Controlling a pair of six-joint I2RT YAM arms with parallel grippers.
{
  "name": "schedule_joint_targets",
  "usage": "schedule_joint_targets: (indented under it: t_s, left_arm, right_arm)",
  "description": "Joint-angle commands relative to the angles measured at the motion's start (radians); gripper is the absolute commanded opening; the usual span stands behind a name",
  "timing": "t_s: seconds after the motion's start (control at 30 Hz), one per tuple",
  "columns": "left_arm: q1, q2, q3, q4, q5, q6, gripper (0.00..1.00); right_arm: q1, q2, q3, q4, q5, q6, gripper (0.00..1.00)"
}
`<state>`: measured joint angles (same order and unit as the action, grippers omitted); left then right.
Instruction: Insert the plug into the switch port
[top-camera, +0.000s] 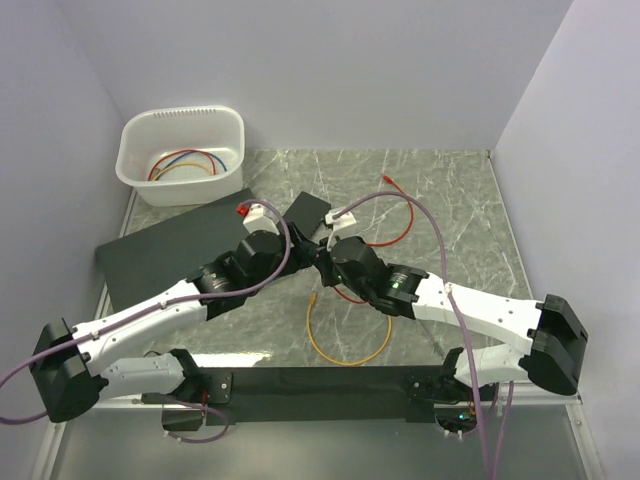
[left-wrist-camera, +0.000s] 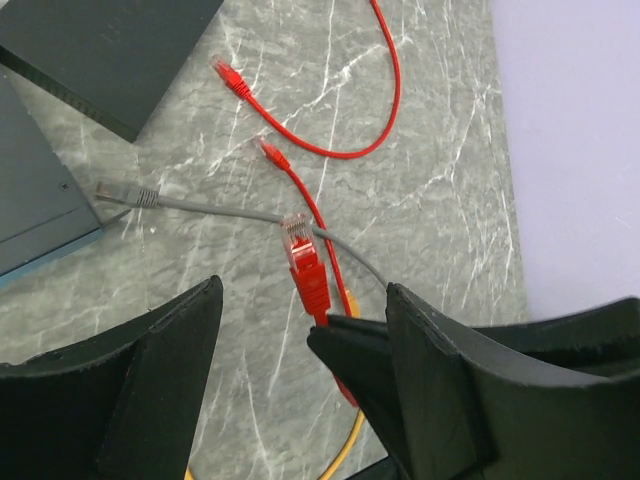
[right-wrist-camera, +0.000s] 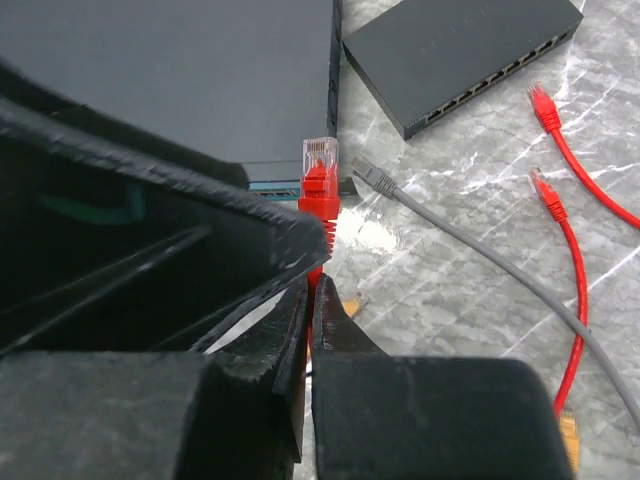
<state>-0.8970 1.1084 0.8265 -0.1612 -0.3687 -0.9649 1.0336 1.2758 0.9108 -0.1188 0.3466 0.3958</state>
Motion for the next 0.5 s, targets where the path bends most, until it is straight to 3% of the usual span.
schedule_joint_targets:
  t_s: [0.0,0.33,0.47]
  left_arm:
    - [-0.022,0.025,0.063,0.014,-0.079,-0.032,0.72]
    - [-0.028,0.102,0.114,-0.018,-0.088,-0.049,0.66]
    - [-0.028,0.120,0.125,-0.034,-0.099,-0.057,0.47]
  right_arm:
    - [0.005,-0.047,-0.018,0.038,0.000,0.000,0.00]
    - [0.081,-0.061,-0.012,0.031,0.101,-0.020,0.00]
    - [0.146,-0.047,0.003,0.024,0.211,-0.037,0.00]
